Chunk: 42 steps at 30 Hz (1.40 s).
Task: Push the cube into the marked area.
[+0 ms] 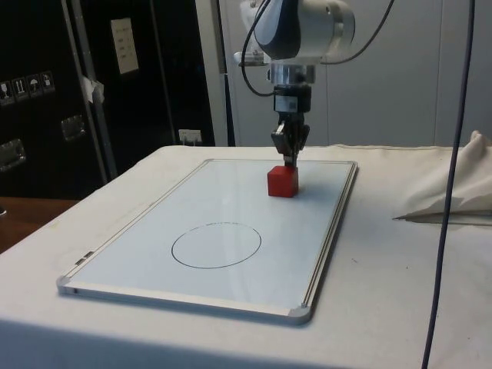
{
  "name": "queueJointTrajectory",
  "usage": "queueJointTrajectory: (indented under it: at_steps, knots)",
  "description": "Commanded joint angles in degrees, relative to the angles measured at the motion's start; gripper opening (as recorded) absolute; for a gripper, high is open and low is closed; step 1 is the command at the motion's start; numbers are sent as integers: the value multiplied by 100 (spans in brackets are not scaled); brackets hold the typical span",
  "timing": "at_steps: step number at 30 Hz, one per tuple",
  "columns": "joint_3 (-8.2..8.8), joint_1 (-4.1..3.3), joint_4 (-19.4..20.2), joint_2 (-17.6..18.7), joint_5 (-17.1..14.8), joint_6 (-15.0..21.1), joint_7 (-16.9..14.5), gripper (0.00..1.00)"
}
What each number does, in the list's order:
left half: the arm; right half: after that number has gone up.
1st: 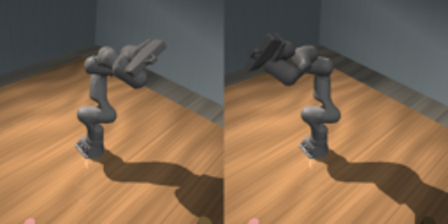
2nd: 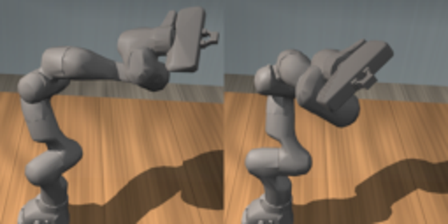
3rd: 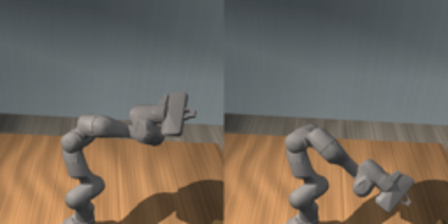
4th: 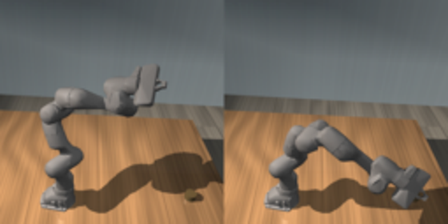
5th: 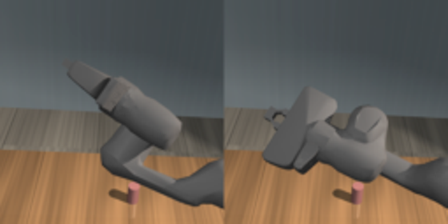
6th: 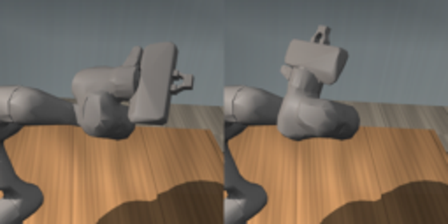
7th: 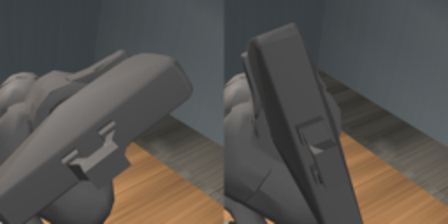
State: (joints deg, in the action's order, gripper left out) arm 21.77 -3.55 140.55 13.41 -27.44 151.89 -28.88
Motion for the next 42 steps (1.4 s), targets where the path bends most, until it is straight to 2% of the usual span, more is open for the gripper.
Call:
queueJointTrajectory:
  at_steps: [1,5,6,12,14,15,20,21,22,23,30,31,32,39,40,41,42]
  knots:
    - [-11,0,11,-29,-63,-23,23,0]
    - [-34,-11,17,-29,-166,-46,109,0]
    - [-17,0,0,0,-109,-34,69,0]
    - [-155,-57,-23,6,-206,-40,332,0]
    - [-166,-29,-23,0,-172,-40,309,0]
    - [-218,-63,-46,17,-201,-29,407,0]
    - [-418,-97,-149,80,-166,0,642,0]
    - [-453,-97,-166,92,-160,6,682,0]
    - [-453,-52,-132,40,-172,-29,607,0]
    - [-487,-103,-189,109,-149,11,728,0]
    - [-745,-155,-395,241,-109,40,1031,0]
    - [-773,-92,-378,195,-160,0,934,0]
    - [-779,-160,-418,258,-103,46,1071,0]
    - [-1037,-229,-619,378,-63,69,1392,0]
    - [-1060,-160,-596,327,-138,17,1261,0]
    - [-1071,-241,-647,395,-57,69,1432,0]
    - [-1100,-246,-676,413,-52,69,1467,0]
